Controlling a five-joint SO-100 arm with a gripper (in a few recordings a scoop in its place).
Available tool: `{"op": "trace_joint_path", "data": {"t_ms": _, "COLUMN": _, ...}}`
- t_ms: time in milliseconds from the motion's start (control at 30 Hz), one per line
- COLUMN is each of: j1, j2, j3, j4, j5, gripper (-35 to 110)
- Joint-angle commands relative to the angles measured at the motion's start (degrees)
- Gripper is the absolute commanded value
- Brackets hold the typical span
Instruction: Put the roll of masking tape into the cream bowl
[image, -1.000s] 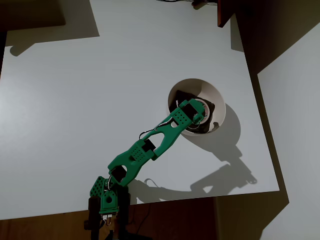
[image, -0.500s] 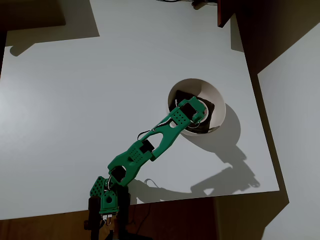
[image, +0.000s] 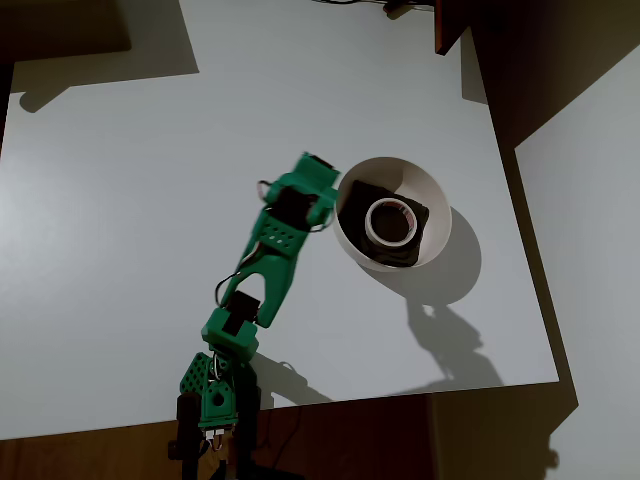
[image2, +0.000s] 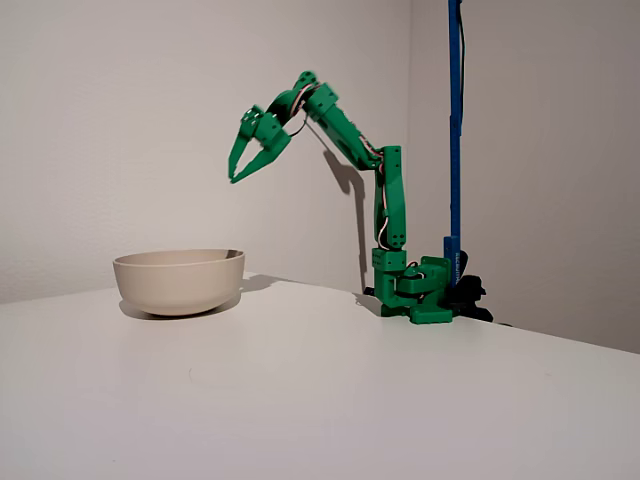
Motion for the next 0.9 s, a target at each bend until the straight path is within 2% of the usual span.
{"op": "trace_joint_path", "data": {"t_ms": 0, "j1": -9.5, "j2": 10.6, "j3": -2.7, "j4": 5.3, "j5": 1.6, "gripper": -8}}
{"op": "trace_joint_path", "data": {"t_ms": 200, "j1": -21.9, "j2": 15.3, "j3": -1.7, "j4": 11.5, "j5": 2.4, "gripper": -8}}
{"op": "trace_joint_path", "data": {"t_ms": 467, "j1": -32.3, "j2": 25.0, "j3": 13.8, "j4": 10.1, "j5": 2.5, "gripper": -8}}
{"op": "trace_joint_path", "data": {"t_ms": 867, "j1": -33.7, "j2": 44.5, "j3": 56.1, "j4": -7.0, "j5": 0.1, "gripper": -8}}
